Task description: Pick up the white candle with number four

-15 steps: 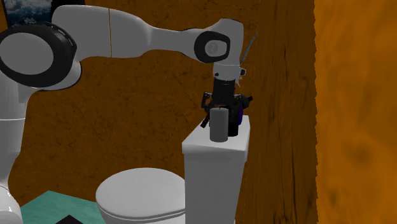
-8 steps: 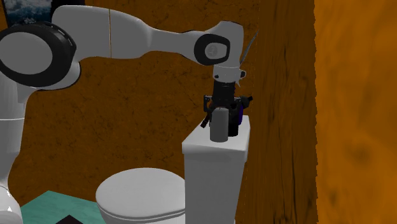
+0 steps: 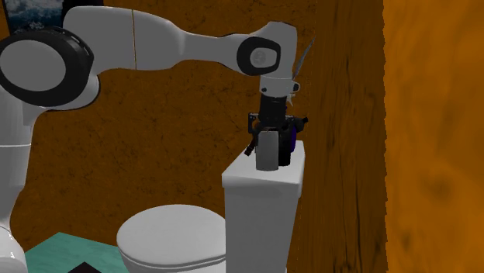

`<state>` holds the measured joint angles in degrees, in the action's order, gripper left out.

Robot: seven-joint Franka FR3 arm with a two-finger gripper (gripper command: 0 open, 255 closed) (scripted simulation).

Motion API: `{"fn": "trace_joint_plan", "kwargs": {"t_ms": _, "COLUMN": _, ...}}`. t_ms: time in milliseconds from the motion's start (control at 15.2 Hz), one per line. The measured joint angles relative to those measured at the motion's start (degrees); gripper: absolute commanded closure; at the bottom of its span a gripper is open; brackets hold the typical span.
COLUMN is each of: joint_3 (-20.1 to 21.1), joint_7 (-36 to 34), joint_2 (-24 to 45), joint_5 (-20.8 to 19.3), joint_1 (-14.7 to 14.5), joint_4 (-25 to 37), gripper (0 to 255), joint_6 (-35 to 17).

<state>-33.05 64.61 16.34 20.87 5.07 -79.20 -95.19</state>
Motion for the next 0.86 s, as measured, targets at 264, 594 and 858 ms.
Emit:
{"fn": "trace_joint_plan", "kwargs": {"t_ms": 264, "joint_3": -0.1, "joint_7": -0.4, "joint_2": 1.0, "joint_5": 0.5, "joint_1": 0.9, "joint_4": 4.2, "gripper": 255, "joint_6": 3.4}}
{"fn": "trace_joint_plan", "kwargs": {"t_ms": 594, "joint_3": -0.1, "joint_7": -1.1, "joint_2": 2.5, "joint_5": 1.3, "joint_1": 2.2, "joint_4": 10.2, "gripper": 255, "joint_6": 7.9}}
{"fn": "trace_joint_plan", "kwargs": {"t_ms": 858, "joint_3": 0.0, "joint_7": -1.6, "joint_2": 4.3, "joint_5": 2.4, "joint_1": 3.7, "joint_4": 15.7, "gripper": 255, "joint_6": 11.7}}
